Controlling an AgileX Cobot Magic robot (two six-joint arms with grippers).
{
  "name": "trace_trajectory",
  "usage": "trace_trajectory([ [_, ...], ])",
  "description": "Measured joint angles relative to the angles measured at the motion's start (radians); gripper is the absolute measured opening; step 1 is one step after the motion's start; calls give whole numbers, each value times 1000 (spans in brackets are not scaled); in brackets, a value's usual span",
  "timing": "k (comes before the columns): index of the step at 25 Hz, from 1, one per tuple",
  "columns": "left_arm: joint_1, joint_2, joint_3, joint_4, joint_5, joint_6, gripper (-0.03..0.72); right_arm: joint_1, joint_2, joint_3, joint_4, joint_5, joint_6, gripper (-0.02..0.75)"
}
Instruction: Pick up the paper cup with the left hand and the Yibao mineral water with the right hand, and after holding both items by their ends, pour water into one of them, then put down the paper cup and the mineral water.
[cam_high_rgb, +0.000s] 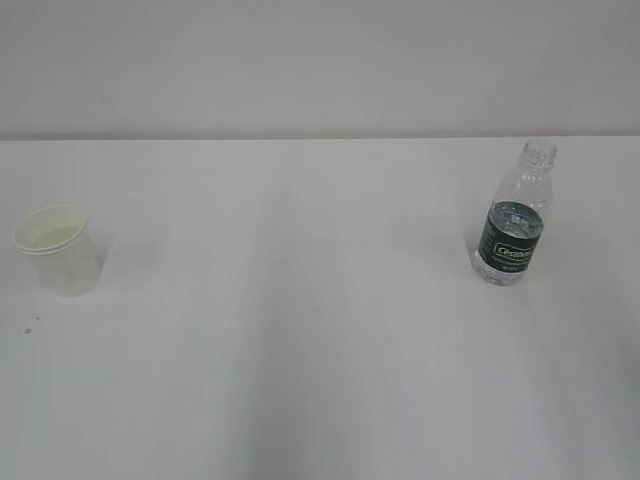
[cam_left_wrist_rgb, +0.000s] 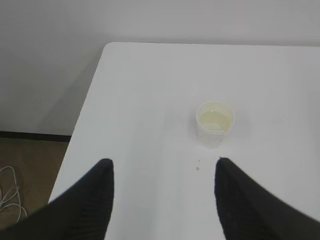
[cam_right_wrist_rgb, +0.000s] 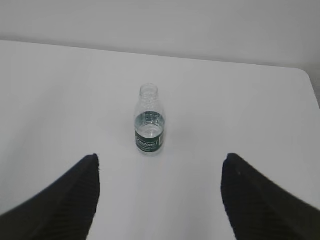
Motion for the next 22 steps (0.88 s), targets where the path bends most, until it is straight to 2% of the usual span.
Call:
trace_trajectory([
  [4,0,0,0,-6,24,49,472,0,-10,19,-18,0,0,570],
  [7,0,0,0,-8,29,63,547,0,-12,24,-22,0,-2,571],
  [10,0,0,0,-22,31,64,583,0,-12,24,-28,4,-2,571],
  [22,0,0,0,-89,34,64,583,0,-12,24,-28,72,-2,571],
])
